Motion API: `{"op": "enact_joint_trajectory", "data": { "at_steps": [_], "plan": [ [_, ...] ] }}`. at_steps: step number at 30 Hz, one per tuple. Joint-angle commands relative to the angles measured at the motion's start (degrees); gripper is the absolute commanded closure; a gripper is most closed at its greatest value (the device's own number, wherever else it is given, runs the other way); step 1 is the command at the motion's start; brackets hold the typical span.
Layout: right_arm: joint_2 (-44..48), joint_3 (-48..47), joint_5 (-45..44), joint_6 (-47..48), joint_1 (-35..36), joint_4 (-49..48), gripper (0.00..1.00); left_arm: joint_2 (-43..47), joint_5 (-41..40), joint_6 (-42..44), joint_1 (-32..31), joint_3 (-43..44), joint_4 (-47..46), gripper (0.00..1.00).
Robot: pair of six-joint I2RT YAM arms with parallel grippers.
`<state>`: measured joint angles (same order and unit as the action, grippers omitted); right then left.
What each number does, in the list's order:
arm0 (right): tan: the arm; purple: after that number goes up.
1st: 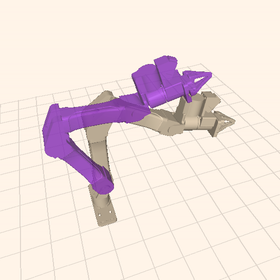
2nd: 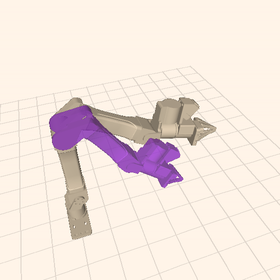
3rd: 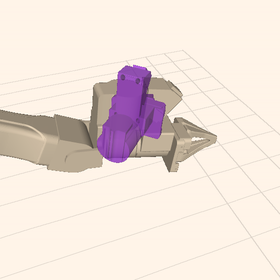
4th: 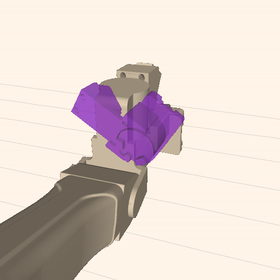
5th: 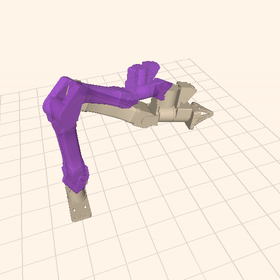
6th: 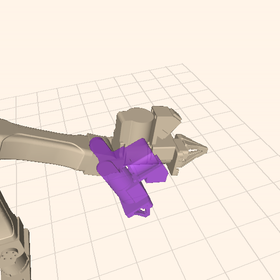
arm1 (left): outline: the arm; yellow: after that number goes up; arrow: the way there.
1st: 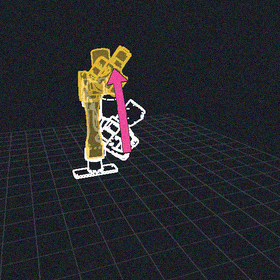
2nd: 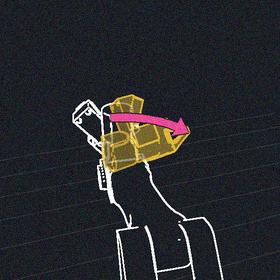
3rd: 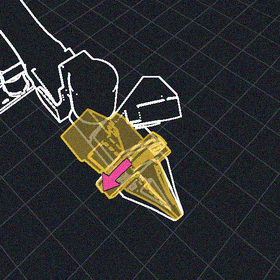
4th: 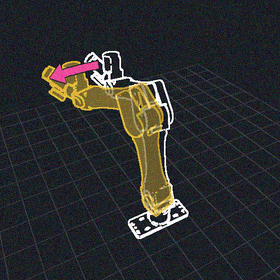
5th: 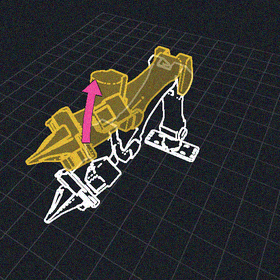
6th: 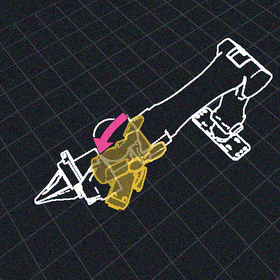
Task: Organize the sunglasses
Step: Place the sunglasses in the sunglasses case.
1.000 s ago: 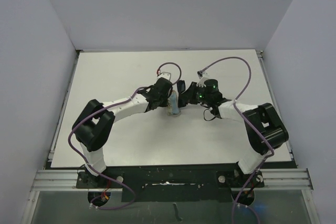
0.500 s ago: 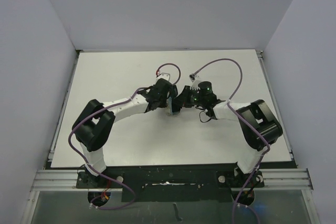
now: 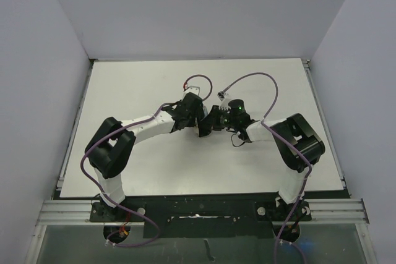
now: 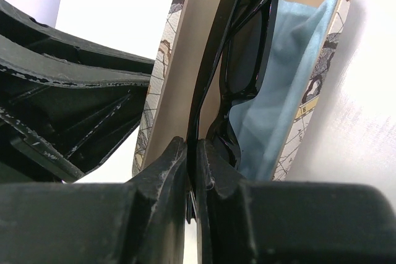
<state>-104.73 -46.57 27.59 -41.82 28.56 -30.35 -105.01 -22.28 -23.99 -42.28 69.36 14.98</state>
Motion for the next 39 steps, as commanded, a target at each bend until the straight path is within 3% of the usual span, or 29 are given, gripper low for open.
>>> {"op": "enact_joint_trajectory", "data": {
  "at_steps": [1, 39],
  "plan": [
    [0.6, -0.81, 0.91, 0.19, 0.28, -4.47, 1.0, 1.72, -0.9, -0.7, 0.18, 0.89, -0.57, 0.78],
    [-2.55, -2.06, 0.83, 4.82, -2.96, -0.15, 1.0, 0.71, -0.48, 0.23, 0.11, 1.99, -0.57, 0.78]
  ]
}}
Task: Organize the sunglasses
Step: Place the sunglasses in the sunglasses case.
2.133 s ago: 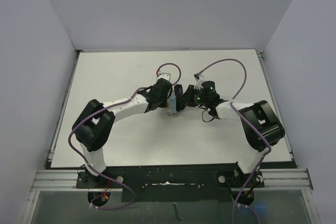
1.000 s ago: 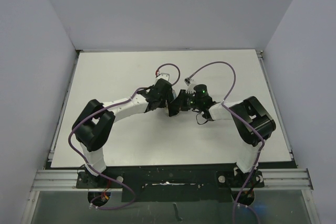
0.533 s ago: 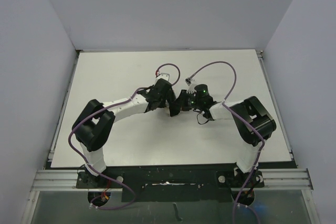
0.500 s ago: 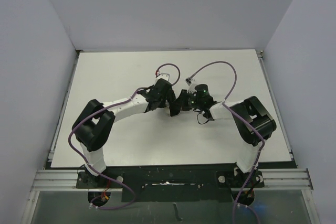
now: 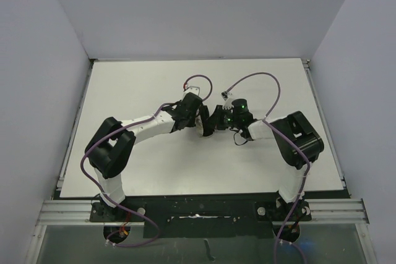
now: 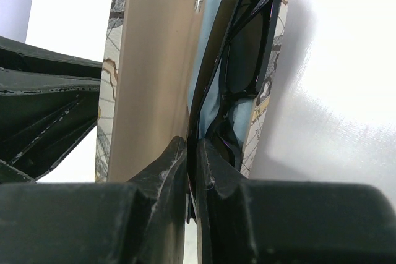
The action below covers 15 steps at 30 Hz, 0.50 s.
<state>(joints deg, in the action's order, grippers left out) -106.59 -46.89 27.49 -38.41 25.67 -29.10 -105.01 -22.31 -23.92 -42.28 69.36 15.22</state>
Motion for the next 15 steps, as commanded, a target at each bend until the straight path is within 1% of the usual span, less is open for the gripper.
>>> {"op": "enact_joint_trajectory", "data": {
  "at_steps": [1, 15],
  "plan": [
    [-0.79, -1.83, 1.05, 1.48, -0.09, -1.35, 1.0, 0.57, -0.42, 0.19, 0.16, 2.15, -0.81, 0.78],
    [-2.36, -1.91, 1.77, -0.1, 0.54, -3.4, 1.0, -0.36, -0.02, 0.37, 0.09, 2.93, -0.83, 0.78]
  ]
}}
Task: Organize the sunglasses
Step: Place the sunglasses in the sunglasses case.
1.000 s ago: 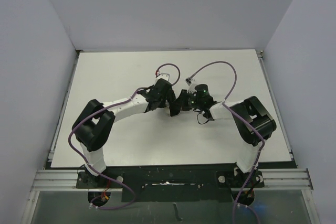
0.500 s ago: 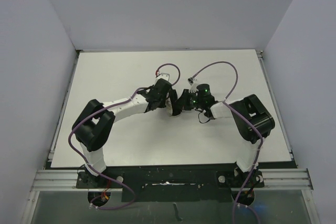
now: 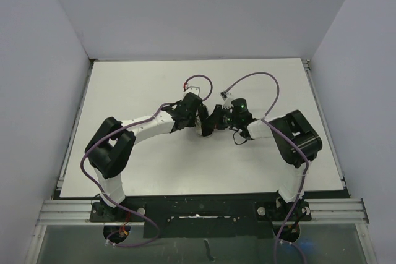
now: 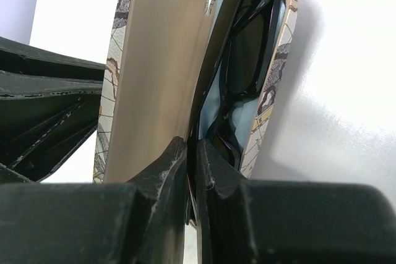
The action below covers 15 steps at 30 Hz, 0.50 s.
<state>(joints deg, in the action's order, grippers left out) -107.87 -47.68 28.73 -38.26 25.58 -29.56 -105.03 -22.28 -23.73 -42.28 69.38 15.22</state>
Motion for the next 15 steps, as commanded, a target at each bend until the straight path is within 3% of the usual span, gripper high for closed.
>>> {"op": "enact_joint_trajectory", "data": {
  "at_steps": [1, 6, 15],
  "plan": [
    [-1.24, -1.06, 0.54, -0.58, 0.78, -3.23, 1.0, -0.31, -0.04, 0.21, 0.09, 2.87, -0.82, 0.78],
    [-1.79, -0.54, 0.69, -1.2, 1.29, -4.02, 0.99, -0.17, -0.04, 0.08, 0.09, 2.56, -0.81, 0.78],
    [1.08, -0.12, -1.24, 0.04, 1.4, -1.25, 0.73, 0.18, -0.13, 0.0, 0.09, 2.17, -0.91, 0.78]
  ]
}}
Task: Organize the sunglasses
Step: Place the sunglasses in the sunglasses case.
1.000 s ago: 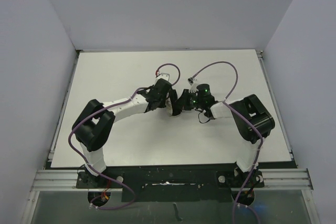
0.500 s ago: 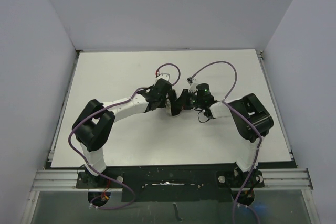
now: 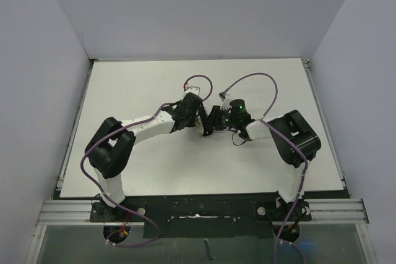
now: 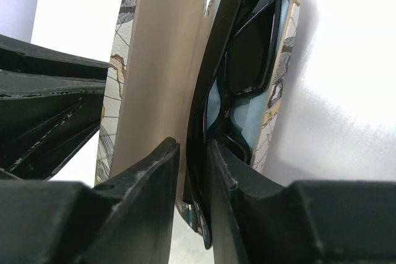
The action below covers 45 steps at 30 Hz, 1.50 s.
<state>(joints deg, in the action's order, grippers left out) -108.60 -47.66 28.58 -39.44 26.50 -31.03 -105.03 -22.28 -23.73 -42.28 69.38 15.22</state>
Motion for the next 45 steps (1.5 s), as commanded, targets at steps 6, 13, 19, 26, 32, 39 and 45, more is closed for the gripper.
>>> {"op": "enact_joint_trajectory", "data": {
  "at_steps": [6, 13, 19, 26, 32, 39, 45],
  "plan": [
    [3.89, 0.27, -2.52, 2.25, 0.53, 1.8, 0.69, 0.37, 0.04, 0.0, 0.09, 1.96, -1.14, 0.78],
    [5.71, 0.2, -3.8, 3.67, 0.4, 3.71, 0.69, 0.18, 0.22, 0.0, 0.05, 1.98, -1.26, 0.78],
    [7.53, 0.29, -6.4, 5.25, 0.35, 6.28, 0.69, 0.18, 0.31, -0.08, 0.0, 1.85, -1.34, 0.78],
    [10.17, 1.03, -8.69, 6.5, -0.43, 8.05, 0.69, 0.43, 0.25, -0.05, 0.01, 1.8, -1.43, 0.78],
    [13.9, 3.36, -11.65, 7.26, -2.04, 8.86, 0.72, 0.95, 0.15, 0.08, -0.12, 2.12, -1.21, 0.78],
    [14.08, 4.37, -12.34, 8.09, -4.71, 8.65, 0.9, 0.97, -0.52, 0.43, -0.34, 3.06, -0.39, 0.78],
    [9.78, 1.94, -12.17, 8.42, -4.75, 7.76, 1.0, 1.1, -0.99, 1.04, -0.5, 4.42, 0.71, 0.78]
  ]
}}
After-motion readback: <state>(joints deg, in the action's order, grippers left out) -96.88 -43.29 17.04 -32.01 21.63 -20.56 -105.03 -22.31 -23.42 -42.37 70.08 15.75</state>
